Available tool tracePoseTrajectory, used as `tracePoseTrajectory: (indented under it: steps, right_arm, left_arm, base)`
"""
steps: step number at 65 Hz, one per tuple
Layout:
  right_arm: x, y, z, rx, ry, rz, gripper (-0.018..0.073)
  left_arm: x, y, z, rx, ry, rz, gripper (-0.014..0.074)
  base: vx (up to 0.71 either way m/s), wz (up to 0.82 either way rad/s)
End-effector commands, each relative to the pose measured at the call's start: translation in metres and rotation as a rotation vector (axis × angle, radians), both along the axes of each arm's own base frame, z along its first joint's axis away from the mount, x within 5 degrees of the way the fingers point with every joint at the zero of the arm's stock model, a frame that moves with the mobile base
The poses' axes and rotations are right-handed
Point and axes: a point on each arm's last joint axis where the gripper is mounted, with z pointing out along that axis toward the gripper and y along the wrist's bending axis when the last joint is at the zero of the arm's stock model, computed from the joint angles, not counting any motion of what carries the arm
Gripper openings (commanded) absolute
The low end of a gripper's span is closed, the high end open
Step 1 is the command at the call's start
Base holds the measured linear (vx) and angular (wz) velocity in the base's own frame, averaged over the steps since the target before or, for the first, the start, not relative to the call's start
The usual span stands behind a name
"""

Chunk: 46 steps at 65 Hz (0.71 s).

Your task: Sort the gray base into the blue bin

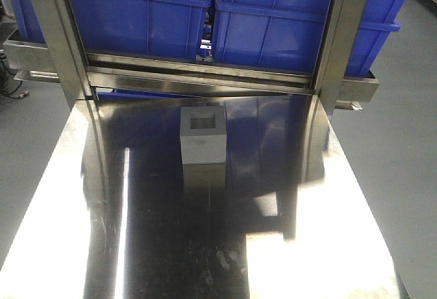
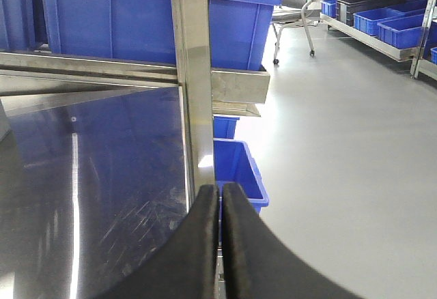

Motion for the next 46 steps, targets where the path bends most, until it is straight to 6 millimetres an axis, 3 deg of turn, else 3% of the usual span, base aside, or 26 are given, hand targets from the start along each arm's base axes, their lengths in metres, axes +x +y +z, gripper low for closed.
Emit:
tracePoseTrajectory:
  steps: [1,33,46]
  right_arm:
    - [0.001,0.0,0.006,-0.026,-0.071,0.001,-0.0005]
    - [0.001,0.0,0.006,-0.026,-0.071,0.001,-0.0005]
    - [0.001,0.0,0.006,-0.026,-0.072,0.001,-0.0005]
  left_arm:
    - [-0.002,0.0,0.014,-0.02,-0.1,-0.003,0.0002]
    - [-0.002,0.0,0.017,-0.032,-0.112,-0.004,0.0002]
    - [-0.01,0.0,0.058,-0.115,-0.236,-0.013,0.0002]
  base:
    - [0.0,0.0]
    - [0.0,0.0]
    - [0.0,0.0]
